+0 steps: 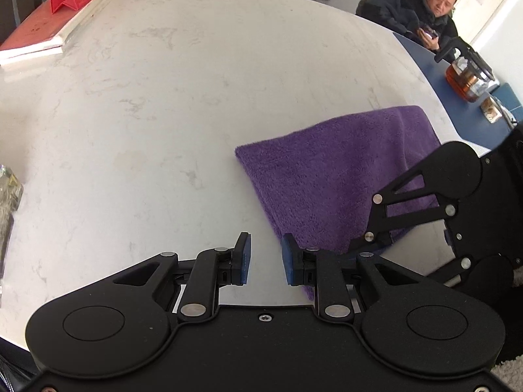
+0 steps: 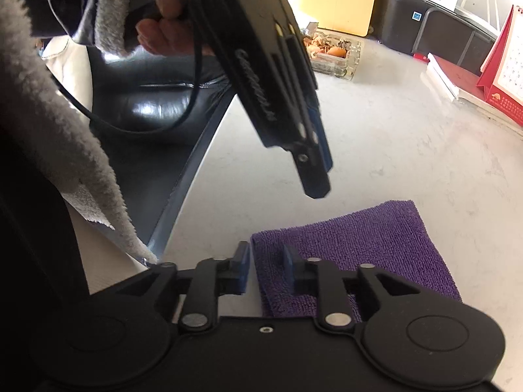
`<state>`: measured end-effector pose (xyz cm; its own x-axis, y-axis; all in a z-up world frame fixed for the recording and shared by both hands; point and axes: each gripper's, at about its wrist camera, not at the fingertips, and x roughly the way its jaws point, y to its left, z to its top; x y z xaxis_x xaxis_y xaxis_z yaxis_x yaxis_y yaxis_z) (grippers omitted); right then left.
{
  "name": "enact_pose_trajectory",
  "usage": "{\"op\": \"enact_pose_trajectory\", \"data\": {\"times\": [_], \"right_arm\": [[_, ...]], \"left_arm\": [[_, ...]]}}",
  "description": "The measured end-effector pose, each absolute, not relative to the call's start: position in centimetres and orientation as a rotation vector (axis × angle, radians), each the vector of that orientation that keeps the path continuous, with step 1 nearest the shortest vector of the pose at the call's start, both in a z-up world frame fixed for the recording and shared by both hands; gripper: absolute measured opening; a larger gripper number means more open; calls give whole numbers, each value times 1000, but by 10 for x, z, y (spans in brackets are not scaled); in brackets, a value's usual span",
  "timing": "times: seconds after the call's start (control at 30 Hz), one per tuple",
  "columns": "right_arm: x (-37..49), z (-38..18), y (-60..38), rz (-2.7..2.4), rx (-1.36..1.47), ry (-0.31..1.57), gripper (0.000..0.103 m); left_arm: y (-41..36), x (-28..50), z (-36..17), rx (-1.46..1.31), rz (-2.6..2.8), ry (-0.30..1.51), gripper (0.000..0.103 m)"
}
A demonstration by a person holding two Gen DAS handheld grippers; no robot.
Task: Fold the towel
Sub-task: 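Move both open grippers to the folded towel's edge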
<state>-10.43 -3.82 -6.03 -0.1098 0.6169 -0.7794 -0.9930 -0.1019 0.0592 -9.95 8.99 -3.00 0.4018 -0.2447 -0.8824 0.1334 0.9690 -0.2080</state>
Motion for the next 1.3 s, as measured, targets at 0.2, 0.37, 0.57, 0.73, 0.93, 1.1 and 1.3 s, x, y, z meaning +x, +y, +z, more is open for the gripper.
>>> {"op": "enact_pose_trajectory", "data": {"times": [0.2,0.37,0.57,0.73,0.93,1.1,1.3], "right_arm": [[-92,-42,-83,1455,-485,772,38],[-64,-40,-139,1173,-284,847,37],[-37,-51,-153,947,-182,856,28],[-25,-71,-122,955,-190,828,24],[-20,-85,-99,944,-225,834,19],[-17,-89,-149,800,-195,853,14],[-3,-95,-232,539,-80,889,6]], "left_arm": [[67,-67,-27,-87,-268,1074,20],[43,-51,-43,-83,-358,1094,20],[51,-60,-63,-132,-348,1141,20],[52,-62,-62,-131,-341,1152,20],[47,-60,-59,-97,-331,1169,20],[49,-58,-60,-115,-333,1171,20],[52,-55,-59,-127,-342,1184,20]]}}
